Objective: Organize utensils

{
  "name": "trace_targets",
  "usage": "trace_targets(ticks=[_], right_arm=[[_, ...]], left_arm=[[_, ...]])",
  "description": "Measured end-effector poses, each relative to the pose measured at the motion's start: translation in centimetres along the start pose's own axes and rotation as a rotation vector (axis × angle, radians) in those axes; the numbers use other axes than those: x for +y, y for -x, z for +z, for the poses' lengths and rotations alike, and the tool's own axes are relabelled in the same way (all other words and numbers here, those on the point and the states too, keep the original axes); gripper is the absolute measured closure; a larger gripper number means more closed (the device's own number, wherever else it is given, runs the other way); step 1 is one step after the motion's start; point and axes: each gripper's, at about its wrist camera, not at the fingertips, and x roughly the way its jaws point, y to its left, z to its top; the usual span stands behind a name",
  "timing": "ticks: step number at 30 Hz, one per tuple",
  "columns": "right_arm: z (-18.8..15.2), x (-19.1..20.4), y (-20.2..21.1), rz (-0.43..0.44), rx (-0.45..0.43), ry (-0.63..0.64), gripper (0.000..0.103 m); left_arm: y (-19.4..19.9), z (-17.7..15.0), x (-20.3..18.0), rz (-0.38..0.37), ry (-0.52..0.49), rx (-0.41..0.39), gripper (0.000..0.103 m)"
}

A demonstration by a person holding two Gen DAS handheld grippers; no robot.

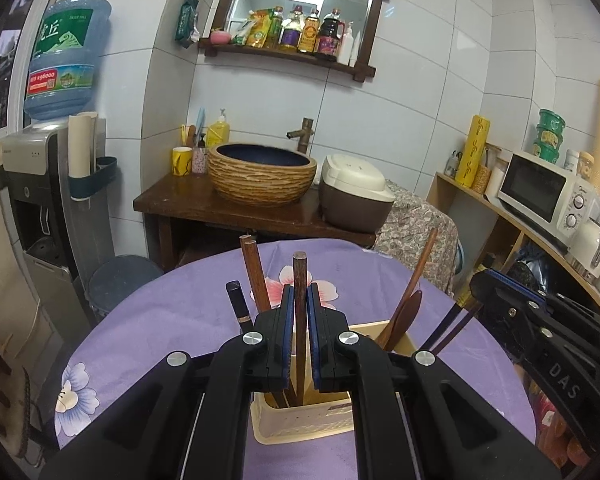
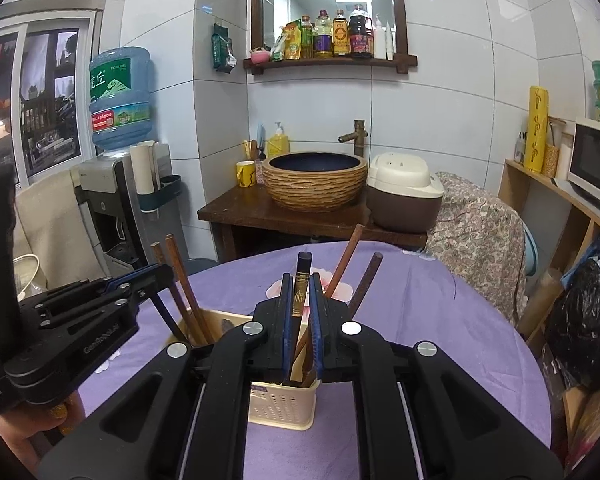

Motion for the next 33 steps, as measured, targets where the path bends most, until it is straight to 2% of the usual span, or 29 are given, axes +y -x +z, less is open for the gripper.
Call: trace_targets(ticks=[1, 2, 3, 4, 5, 6, 10, 12, 15, 18, 21, 24, 28, 31, 33], right_arm=[[0.0, 0.0, 0.1, 0.0, -0.005, 0.006, 0.091], [0.0, 0.1, 0.3, -0.005, -0.012, 0.017, 0.08], [-0.1, 0.2, 0.7, -0.013, -0.027, 0.029, 0.058], [-0.1, 0.3, 1.0, -0.017, -0.044, 0.035, 0.048], [-0.1, 0.3, 1.5, -0.026, -0.068, 0.042, 0.042], [-0.1, 0.5, 2.1, -0.032, -0.089, 0.057, 0.042], [0.0, 0.6, 4.2, -0.048, -0.148, 0.091, 0.037], [-0.1, 0.7, 5.6, -0.033, -0.186, 0.098, 0.033], [-0.5, 1.0, 7.3, -0.018, -0.218, 0.103, 0.027], [-1.8, 1.3, 9.3, 0.006, -0.249, 0.091, 0.016], [-3.9, 1.6, 11.2, 0.019, -0.268, 0.094, 0.011], [-6.9, 1.9, 12.9, 0.021, -0.277, 0.092, 0.006], [-11.2, 2.3, 14.0, 0.003, -0.258, 0.093, 0.006], [-15.1, 2.9, 14.6, -0.048, -0.232, 0.122, 0.006], [-17.4, 3.0, 15.1, -0.062, -0.216, 0.122, 0.006]], left_arm=[[0.2, -0.1, -0.1, 0.002, -0.007, -0.006, 0.095], [0.5, -0.2, -0.2, 0.005, -0.017, -0.015, 0.095], [0.8, -0.3, -0.3, 0.009, -0.026, -0.025, 0.092], [1.2, -0.4, -0.4, 0.01, -0.034, -0.041, 0.088], [1.9, -0.6, -0.4, 0.013, -0.038, -0.068, 0.074], [2.3, -0.7, -0.4, 0.015, -0.041, -0.086, 0.062], [4.2, -1.2, -0.6, 0.029, -0.073, -0.144, 0.053], [5.1, -1.5, -0.6, 0.026, -0.082, -0.167, 0.041], [6.5, -2.0, -0.4, 0.024, -0.084, -0.202, 0.03], [8.2, -3.1, -0.3, 0.018, -0.088, -0.233, 0.017], [9.4, -4.4, -0.4, 0.021, -0.11, -0.257, 0.005], [11.0, -6.7, -0.5, 0.023, -0.126, -0.283, 0.005], [12.4, -10.8, -0.2, 0.036, -0.109, -0.29, 0.005], [13.3, -14.1, -0.1, 0.094, -0.113, -0.291, 0.005], [13.8, -15.8, 0.0, 0.104, -0.102, -0.29, 0.005]])
